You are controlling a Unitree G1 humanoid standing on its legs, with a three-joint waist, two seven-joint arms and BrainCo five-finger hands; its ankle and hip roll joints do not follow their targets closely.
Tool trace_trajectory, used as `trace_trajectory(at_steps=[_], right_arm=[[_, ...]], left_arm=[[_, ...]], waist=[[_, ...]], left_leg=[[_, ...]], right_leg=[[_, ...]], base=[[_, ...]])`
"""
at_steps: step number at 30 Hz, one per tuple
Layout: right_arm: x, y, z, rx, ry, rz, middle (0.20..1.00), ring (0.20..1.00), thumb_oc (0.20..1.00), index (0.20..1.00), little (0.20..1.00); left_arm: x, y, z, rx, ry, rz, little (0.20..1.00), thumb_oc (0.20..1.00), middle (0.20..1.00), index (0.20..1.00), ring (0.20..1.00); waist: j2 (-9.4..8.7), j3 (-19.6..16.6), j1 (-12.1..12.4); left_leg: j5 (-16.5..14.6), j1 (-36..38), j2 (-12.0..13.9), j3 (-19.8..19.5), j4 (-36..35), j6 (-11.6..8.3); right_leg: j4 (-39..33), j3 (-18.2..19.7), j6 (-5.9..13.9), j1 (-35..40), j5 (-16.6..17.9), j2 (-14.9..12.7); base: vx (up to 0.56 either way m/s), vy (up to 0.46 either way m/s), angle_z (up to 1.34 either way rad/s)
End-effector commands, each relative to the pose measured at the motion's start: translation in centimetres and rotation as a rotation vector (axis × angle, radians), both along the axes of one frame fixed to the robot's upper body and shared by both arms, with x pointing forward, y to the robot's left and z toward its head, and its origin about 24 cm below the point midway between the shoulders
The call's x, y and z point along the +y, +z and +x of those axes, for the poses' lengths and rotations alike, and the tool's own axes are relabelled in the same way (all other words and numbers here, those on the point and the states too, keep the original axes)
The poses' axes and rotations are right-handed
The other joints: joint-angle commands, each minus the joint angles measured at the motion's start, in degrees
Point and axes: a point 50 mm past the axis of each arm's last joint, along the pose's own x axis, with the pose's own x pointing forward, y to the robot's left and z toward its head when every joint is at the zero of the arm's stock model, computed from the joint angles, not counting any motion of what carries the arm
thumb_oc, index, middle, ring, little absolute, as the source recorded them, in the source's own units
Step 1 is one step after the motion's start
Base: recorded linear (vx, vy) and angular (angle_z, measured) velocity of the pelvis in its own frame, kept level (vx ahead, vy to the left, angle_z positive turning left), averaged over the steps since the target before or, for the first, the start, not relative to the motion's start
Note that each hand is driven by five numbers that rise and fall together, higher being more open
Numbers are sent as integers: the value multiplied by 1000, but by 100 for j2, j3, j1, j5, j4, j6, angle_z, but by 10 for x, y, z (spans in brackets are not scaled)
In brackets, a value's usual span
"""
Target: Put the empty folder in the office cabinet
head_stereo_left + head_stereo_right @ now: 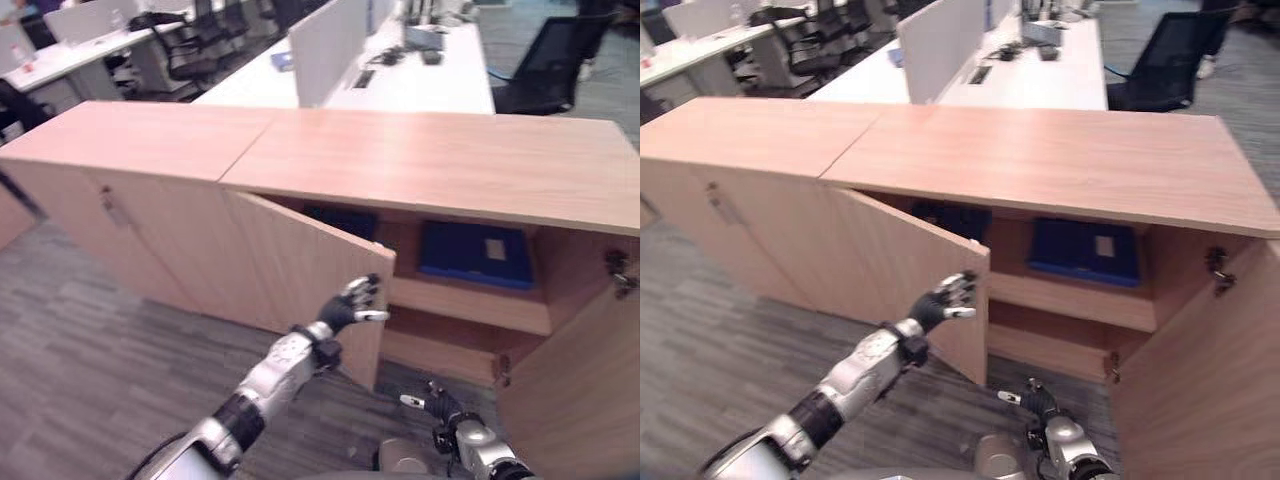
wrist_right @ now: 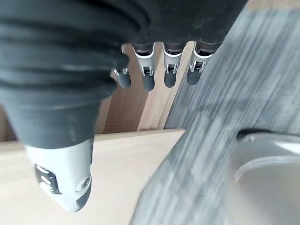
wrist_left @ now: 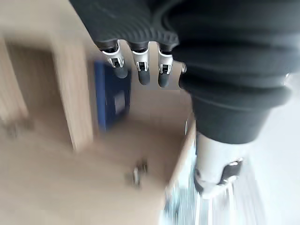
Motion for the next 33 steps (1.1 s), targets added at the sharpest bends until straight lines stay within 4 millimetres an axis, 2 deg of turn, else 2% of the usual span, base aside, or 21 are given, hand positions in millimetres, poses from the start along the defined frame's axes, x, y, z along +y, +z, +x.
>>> trace_trajectory(at_steps=[1, 2, 5, 7, 9, 10, 11, 12, 15, 17, 22, 23, 24, 27, 33], right_arm=[[-3, 5, 12, -28, 3, -7, 1000, 1000, 1000, 1000, 1000], [-1, 5, 13, -24, 8, -8, 1000, 1000, 1000, 1000, 1000], [2, 5, 16, -30, 17, -6, 1000, 1000, 1000, 1000, 1000], [3, 5, 16, -33, 20, 4, 1000, 1000, 1000, 1000, 1000], [7, 1, 8, -18, 36, 22, 1000, 1000, 1000, 1000, 1000], [6, 0, 2, -10, 33, 30, 1000, 1000, 1000, 1000, 1000], [6, 0, 2, -10, 33, 30, 1000, 1000, 1000, 1000, 1000], [4, 0, 0, -17, 10, 43, 1000, 1000, 1000, 1000, 1000], [6, -1, -7, -33, -22, 83, 1000, 1000, 1000, 1000, 1000], [6, -2, -10, -27, -19, 93, 1000, 1000, 1000, 1000, 1000], [11, -6, -13, -5, -35, 118, 1000, 1000, 1000, 1000, 1000], [13, -6, -13, -2, -37, 124, 1000, 1000, 1000, 1000, 1000], [17, -7, -12, 1, -27, 138, 1000, 1000, 1000, 1000, 1000], [23, -7, -10, 4, -4, 165, 1000, 1000, 1000, 1000, 1000], [24, -5, -9, -7, -10, 184, 1000, 1000, 1000, 1000, 1000]], left_arm=[[-4, 31, 14, -125, 60, -92, 1000, 1000, 1000, 1000, 1000], [-3, 31, 17, -130, 71, -81, 1000, 1000, 1000, 1000, 1000], [12, 31, 32, -150, 150, -31, 1000, 1000, 1000, 1000, 1000], [30, 29, 45, -155, 231, 12, 1000, 1000, 1000, 1000, 1000], [49, 24, 59, -148, 326, 73, 1000, 1000, 1000, 1000, 1000], [67, 19, 69, -124, 410, 110, 1000, 1000, 1000, 1000, 1000], [67, 19, 69, -124, 410, 110, 1000, 1000, 1000, 1000, 1000], [88, 16, 77, -110, 488, 145, 1000, 1000, 1000, 1000, 1000], [127, 15, 87, -98, 595, 194, 1000, 1000, 1000, 1000, 1000], [139, 15, 87, -100, 615, 198, 1000, 1000, 1000, 1000, 1000], [145, 1, 75, -80, 576, 204, 1000, 1000, 1000, 1000, 1000], [144, -4, 69, -70, 555, 204, 1000, 1000, 1000, 1000, 1000], [139, -18, 55, -50, 492, 213, 1000, 1000, 1000, 1000, 1000], [132, -43, 26, -4, 370, 243, 1000, 1000, 1000, 1000, 1000], [127, -61, 0, 31, 261, 270, 1000, 1000, 1000, 1000, 1000]], waist=[[75, 230, 179], [65, 224, 245], [58, 234, 449], [60, 310, 519], [139, 238, 456], [206, 134, 349], [207, 137, 351], [211, 36, 239], [147, -86, 164], [107, -125, 180], [-5, -182, 352], [-23, -185, 402], [-50, -196, 505], [-106, -216, 667], [-107, -93, 729]], left_leg=[[96, -115, -668, -757, -934, 244], [46, -214, -809, -1065, -1163, 247], [347, -715, -1119, -1681, -1534, 190], [503, -955, -1198, -1815, -1576, 136], [422, -590, -1108, -1691, -1956, 162], [365, -258, -1050, -1527, -2168, 161], [362, -251, -1049, -1523, -2170, 161], [292, -113, -1026, -1354, -2240, 179], [163, 17, -1037, -1051, -2240, 247], [96, 73, -1056, -976, -2240, 297], [-45, 148, -1114, -839, -2240, 400], [-76, 167, -1133, -809, -2240, 428], [-131, 210, -1164, -757, -2240, 476], [-244, 317, -1245, -645, -2240, 563], [-302, 279, -1286, -486, -2240, 650]], right_leg=[[-1608, 302, 711, 785, 575, -313], [-1662, 419, 727, 814, 579, -301], [-1807, 841, 774, 912, 633, -113], [-1824, 1061, 792, 994, 611, -29], [-1835, 1196, 827, 1017, 577, 68], [-1866, 1233, 860, 1046, 583, 54], [-1865, 1237, 860, 1050, 581, 54], [-1875, 1294, 916, 987, 613, 21], [-1868, 1394, 1023, 940, 648, -64], [-1856, 1428, 1074, 942, 647, -119], [-1832, 1405, 1175, 897, 685, -248], [-1814, 1384, 1200, 880, 698, -271], [-1793, 1331, 1236, 863, 725, -325], [-1755, 1228, 1321, 853, 773, -442], [-1349, 959, 1446, 535, 821, -550]], base=[[145, 96, -110], [138, 59, -118], [151, -17, -101], [117, 1, -83], [105, 84, -97], [100, 132, -122], [120, 179, -108], [76, 106, -85], [109, 133, -43], [76, 125, -19], [24, 72, -10], [33, 95, -8], [34, 110, -4], [47, 105, -25], [-38, 46, -7]])
